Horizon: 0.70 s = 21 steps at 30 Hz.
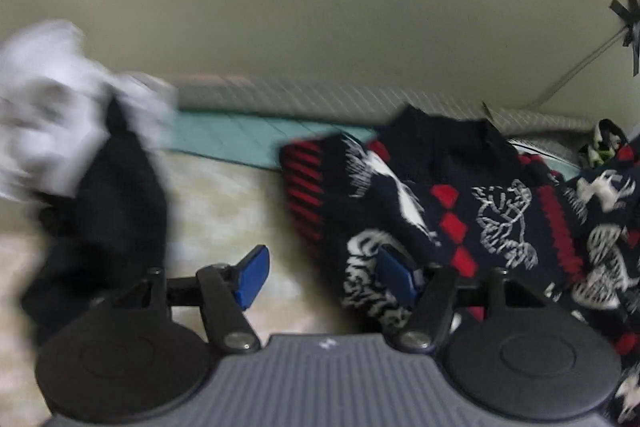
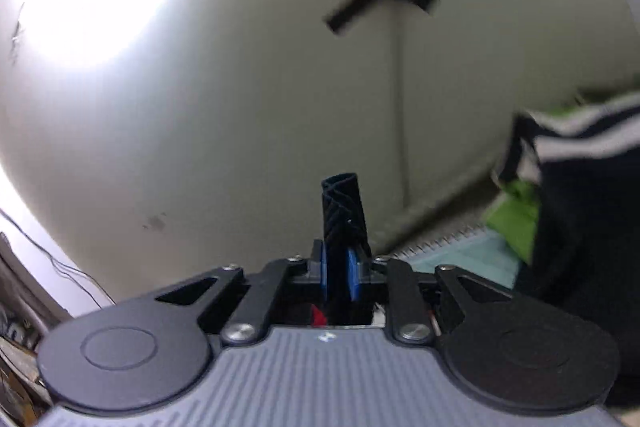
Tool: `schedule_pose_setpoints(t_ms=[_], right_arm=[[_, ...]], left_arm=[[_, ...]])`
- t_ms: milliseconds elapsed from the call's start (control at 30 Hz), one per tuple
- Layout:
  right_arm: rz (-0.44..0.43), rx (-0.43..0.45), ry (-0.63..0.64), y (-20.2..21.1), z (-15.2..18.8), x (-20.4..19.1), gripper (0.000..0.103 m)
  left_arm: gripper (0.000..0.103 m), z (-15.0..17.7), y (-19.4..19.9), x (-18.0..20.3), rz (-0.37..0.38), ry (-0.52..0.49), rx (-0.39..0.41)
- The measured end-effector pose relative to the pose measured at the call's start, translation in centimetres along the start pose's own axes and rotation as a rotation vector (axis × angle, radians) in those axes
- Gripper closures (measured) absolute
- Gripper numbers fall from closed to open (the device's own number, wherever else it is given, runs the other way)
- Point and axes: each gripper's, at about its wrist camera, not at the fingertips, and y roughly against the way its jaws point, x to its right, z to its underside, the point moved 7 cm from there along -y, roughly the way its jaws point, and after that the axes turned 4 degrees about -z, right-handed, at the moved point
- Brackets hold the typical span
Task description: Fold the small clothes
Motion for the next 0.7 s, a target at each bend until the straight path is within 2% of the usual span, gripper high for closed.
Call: schedule_pose_setpoints(t_ms=[33,67,100,167,233,333,400,433,467,500,533,567,600,633,667,700], right_arm=[[0.001,-0.003,-0.006,-0.2,0.1,0.3,0.090],[0.001,-0.007,-0.008,-0.3,0.2,0.5,0.090],[0.001,-0.008,-0.009,-0.4,0.1,0.5,0.090],[-0.011,-0.006,-0.006,-0.3,-0.3,0.1,0.090],[-0.046,0.009,0.000,0.3,-0.6,-0.8,0.090],[-0.162,0.065,0.012,1.4,-1.2,-2.7,0.090],[-0.211,0.095,0.033,2.0,-0.7,-3.4,0.089],[-0.195,0.084,0.042,1.7,0.1,-3.1,0.089],[-0.145,0.039,0.052,0.6,1.4,-2.3,0.089],[-0.068,-0.027,0.066,-0.7,2.7,-1.1,0.088],[0.053,-0.108,0.101,-2.3,4.5,0.6,0.086],[0.155,-0.160,0.145,-3.3,5.9,2.1,0.079],[0.208,-0.189,0.172,-3.7,6.7,3.3,0.079],[0.212,-0.189,0.160,-3.3,6.9,4.1,0.080],[0.167,-0.165,0.103,-2.3,6.5,4.6,0.076],[0.128,-0.124,0.041,-0.9,5.9,4.8,0.063]], left_arm=[[0.046,-0.2,-0.7,0.4,0.025,0.015,-0.002],[0.070,-0.4,-1.1,0.9,0.048,0.023,0.006],[0.089,-0.5,-1.3,1.2,0.064,0.026,0.012],[0.090,-0.9,-0.9,0.9,0.047,0.037,0.036],[0.090,-1.5,1.0,-0.5,0.020,0.055,0.105],[0.090,-1.8,4.2,-4.0,0.098,0.153,0.173],[0.090,-1.1,4.8,-6.0,0.101,0.212,0.194],[0.090,-0.5,4.4,-6.7,0.101,0.228,0.189],[0.090,0.2,3.6,-7.1,0.093,0.237,0.166],[0.089,0.9,2.6,-7.3,0.084,0.240,0.130],[0.088,1.6,1.5,-7.4,0.067,0.238,0.092],[0.086,2.1,1.0,-7.5,0.056,0.233,0.090],[0.083,2.3,1.3,-7.4,0.054,0.227,0.108],[0.082,2.3,1.8,-7.5,0.045,0.221,0.113],[0.079,2.3,2.3,-7.7,0.039,0.224,0.120],[0.073,2.3,2.9,-7.9,0.036,0.231,0.127]])
